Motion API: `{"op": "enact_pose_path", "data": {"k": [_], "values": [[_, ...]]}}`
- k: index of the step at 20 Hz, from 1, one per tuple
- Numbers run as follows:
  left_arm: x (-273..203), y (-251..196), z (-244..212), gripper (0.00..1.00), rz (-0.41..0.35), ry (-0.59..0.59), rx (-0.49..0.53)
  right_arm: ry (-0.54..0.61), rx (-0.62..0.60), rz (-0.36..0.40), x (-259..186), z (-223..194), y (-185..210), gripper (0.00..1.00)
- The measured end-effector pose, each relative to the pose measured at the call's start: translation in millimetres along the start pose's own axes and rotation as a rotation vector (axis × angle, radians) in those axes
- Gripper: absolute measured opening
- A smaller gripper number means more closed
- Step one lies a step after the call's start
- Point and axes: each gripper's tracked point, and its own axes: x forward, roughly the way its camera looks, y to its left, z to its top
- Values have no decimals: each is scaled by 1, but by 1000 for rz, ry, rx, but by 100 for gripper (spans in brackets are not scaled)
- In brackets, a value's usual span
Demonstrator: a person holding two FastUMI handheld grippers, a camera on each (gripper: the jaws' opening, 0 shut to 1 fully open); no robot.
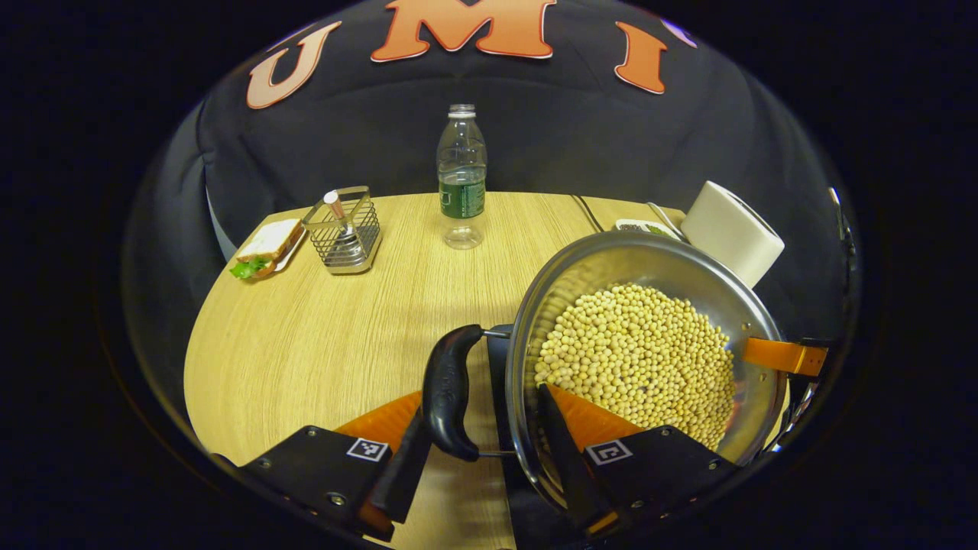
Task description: First push the handle of the pot to place it horizontally, then grasp the pot with both hands and set it on the induction cooktop.
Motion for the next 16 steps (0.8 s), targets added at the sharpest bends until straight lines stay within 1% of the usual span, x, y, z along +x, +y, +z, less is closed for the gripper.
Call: {"op": "enact_pose_path", "data": {"k": [2,3,4,6,7,10,11,14,16], "values": [[-8,5,1,78,-9,1,-12,-27,-13,-4,-9,4,-2,84],[-15,7,4,84,-17,-6,-16,-50,-23,-7,-16,9,-3,86],[-21,9,8,86,-22,-20,-15,-77,-37,-13,-26,16,-3,87],[-33,15,20,86,-18,-65,15,-137,-66,-14,-46,33,-3,88],[-43,20,30,87,7,-102,38,-178,-79,-13,-57,45,-2,88],[-79,42,80,86,96,-295,123,-318,-111,-19,-90,91,-3,90],[-95,47,98,85,112,-353,137,-363,-118,-21,-104,106,-4,91],[-150,64,153,85,139,-508,120,-510,-119,-23,-148,151,-5,93],[-188,78,196,85,136,-612,61,-607,-122,-19,-177,180,2,93]]}}
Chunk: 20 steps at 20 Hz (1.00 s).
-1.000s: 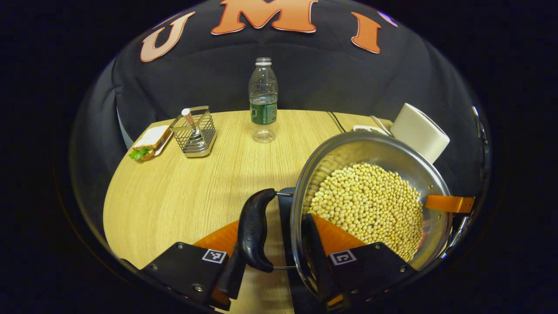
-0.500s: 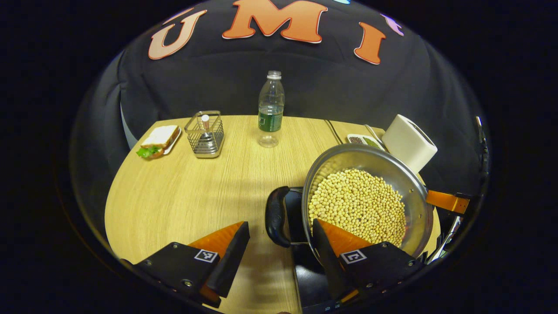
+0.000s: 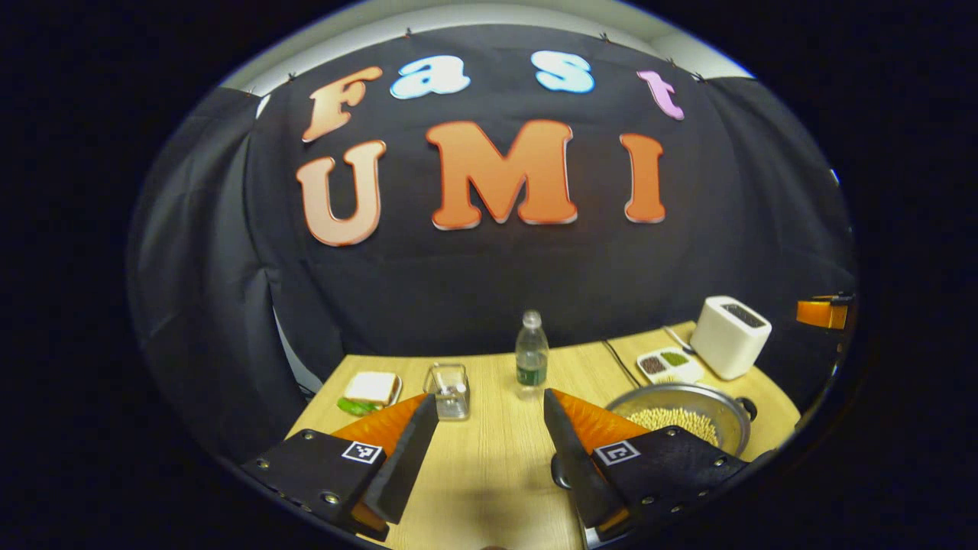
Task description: First push the handle of the pot to place it horizontally, then grasp the pot with both hands and set it on the induction cooktop.
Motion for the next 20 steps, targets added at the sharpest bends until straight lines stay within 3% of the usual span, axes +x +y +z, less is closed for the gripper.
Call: {"op": "enact_pose_path", "data": {"k": [5,7,9,10,11,13,14,18,20], "values": [[-19,41,132,84,65,-266,-105,-207,-9,9,-25,99,8,93],[-41,61,165,83,131,-361,-163,-269,4,51,-36,127,21,93],[-80,70,198,81,139,-446,-218,-327,10,68,-54,155,29,93],[-100,85,214,80,148,-482,-221,-354,1,71,-61,171,32,98],[-116,89,226,80,163,-515,-212,-382,-11,76,-67,183,35,93],[-141,96,244,83,171,-578,-181,-431,-41,79,-80,203,41,93],[-145,95,252,80,169,-599,-161,-456,-54,76,-85,213,43,98],[-165,85,267,80,167,-638,-101,-569,-91,103,-107,245,60,98],[-167,86,263,80,167,-631,-110,-596,-103,95,-109,251,64,89]]}}
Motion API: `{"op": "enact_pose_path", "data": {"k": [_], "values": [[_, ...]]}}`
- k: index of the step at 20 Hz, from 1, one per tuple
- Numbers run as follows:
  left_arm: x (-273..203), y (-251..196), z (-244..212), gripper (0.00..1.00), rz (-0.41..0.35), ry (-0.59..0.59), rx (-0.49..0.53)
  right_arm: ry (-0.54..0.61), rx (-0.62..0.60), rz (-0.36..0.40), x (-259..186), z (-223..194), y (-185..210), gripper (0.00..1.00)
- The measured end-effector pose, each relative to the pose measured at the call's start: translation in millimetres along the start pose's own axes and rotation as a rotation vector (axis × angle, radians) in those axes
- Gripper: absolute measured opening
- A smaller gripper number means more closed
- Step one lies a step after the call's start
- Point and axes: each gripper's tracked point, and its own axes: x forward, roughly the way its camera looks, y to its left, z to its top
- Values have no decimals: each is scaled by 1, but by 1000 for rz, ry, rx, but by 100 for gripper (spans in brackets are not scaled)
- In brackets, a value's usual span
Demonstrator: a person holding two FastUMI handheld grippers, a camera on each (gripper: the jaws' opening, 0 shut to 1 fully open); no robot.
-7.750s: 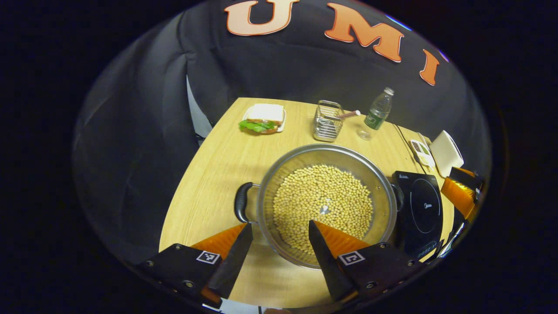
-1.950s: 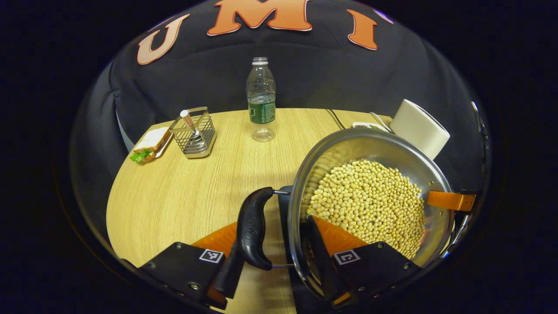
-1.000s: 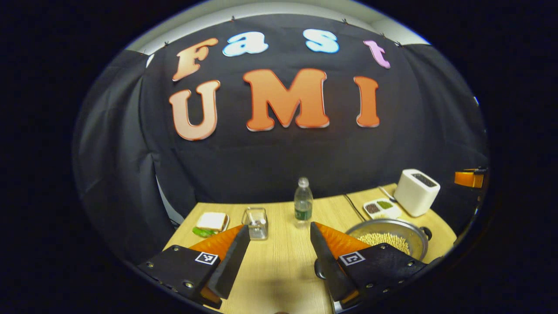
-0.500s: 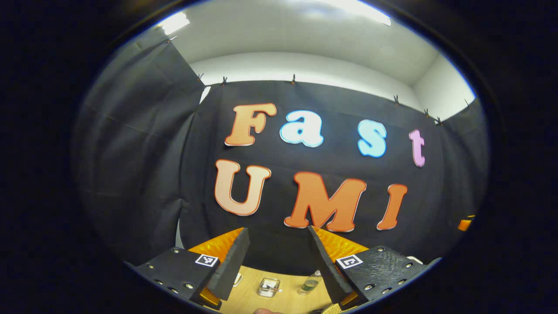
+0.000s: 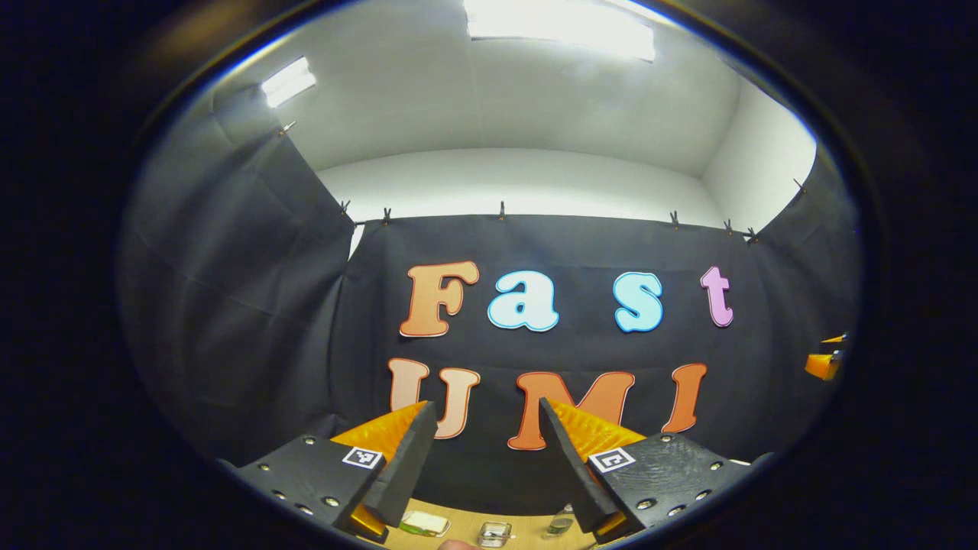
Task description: First push the handle of the pot to place it horizontally, then grasp the pot with both hands and set it on the induction cooktop.
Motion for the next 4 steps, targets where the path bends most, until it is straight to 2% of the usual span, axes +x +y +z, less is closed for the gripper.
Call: {"op": "enact_pose_path", "data": {"k": [1,2,3,4], "values": [[0,1,-4,82,-3,7,-7,-16,-3,8,0,2,4,98],[1,0,-6,80,-13,15,-23,-35,-1,13,-1,5,7,93],[0,-4,-10,81,-30,29,-42,-54,2,22,-2,8,10,98],[-4,-5,-14,81,-35,46,-51,-68,4,30,-2,8,12,98]]}}
